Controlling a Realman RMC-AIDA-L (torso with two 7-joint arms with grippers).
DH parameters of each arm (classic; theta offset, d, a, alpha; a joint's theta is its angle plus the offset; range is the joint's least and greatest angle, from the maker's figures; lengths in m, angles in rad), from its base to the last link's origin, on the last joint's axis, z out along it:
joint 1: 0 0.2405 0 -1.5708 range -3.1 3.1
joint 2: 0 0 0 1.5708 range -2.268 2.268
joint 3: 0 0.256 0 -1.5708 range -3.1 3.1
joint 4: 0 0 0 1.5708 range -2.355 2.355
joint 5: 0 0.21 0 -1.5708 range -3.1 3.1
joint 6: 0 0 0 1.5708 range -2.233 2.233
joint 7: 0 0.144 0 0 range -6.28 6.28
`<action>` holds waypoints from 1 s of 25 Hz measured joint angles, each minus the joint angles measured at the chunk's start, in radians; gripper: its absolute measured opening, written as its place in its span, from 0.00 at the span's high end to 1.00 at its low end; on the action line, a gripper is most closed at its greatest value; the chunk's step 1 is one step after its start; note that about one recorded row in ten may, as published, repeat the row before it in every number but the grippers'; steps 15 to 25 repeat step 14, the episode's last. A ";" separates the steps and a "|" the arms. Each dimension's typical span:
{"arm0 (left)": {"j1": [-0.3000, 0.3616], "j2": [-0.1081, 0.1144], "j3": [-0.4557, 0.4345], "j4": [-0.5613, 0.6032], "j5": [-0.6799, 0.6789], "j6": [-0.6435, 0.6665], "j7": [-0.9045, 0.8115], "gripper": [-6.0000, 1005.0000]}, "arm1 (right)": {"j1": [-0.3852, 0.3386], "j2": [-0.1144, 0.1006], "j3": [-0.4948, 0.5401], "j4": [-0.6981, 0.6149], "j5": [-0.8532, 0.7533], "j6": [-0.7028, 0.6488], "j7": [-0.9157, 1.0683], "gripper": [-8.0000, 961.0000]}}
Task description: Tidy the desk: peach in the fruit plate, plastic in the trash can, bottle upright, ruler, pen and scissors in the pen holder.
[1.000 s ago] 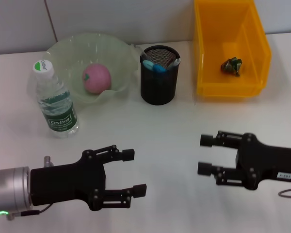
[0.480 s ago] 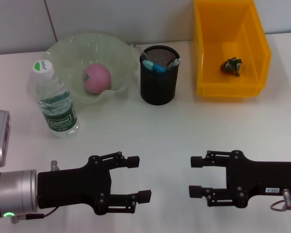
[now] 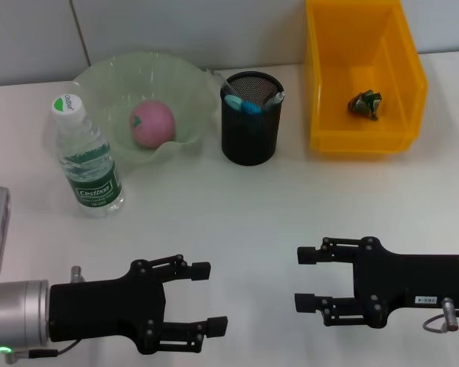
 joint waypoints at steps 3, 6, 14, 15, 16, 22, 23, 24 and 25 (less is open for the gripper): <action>-0.003 0.004 -0.004 -0.001 0.008 0.004 -0.001 0.14 | -0.001 0.000 0.001 0.000 0.000 0.001 -0.002 0.25; 0.000 0.007 -0.005 0.001 0.008 0.008 -0.001 0.14 | -0.002 0.001 0.001 0.000 0.000 0.002 -0.004 0.25; 0.003 0.011 -0.009 0.000 0.008 0.009 0.004 0.14 | -0.001 0.001 0.002 0.004 0.004 0.005 -0.013 0.25; 0.003 0.011 -0.009 0.000 0.008 0.009 0.004 0.14 | -0.001 0.001 0.002 0.004 0.004 0.005 -0.013 0.25; 0.003 0.011 -0.009 0.000 0.008 0.009 0.004 0.14 | -0.001 0.001 0.002 0.004 0.004 0.005 -0.013 0.25; 0.003 0.011 -0.009 0.000 0.008 0.009 0.004 0.14 | -0.001 0.001 0.002 0.004 0.004 0.005 -0.013 0.25; 0.003 0.011 -0.009 0.000 0.008 0.009 0.004 0.14 | -0.001 0.001 0.002 0.004 0.004 0.005 -0.013 0.25; 0.003 0.011 -0.009 0.000 0.008 0.009 0.004 0.14 | -0.001 0.001 0.002 0.004 0.004 0.005 -0.013 0.25; 0.003 0.011 -0.009 0.000 0.008 0.009 0.004 0.14 | -0.001 0.001 0.002 0.004 0.004 0.005 -0.013 0.25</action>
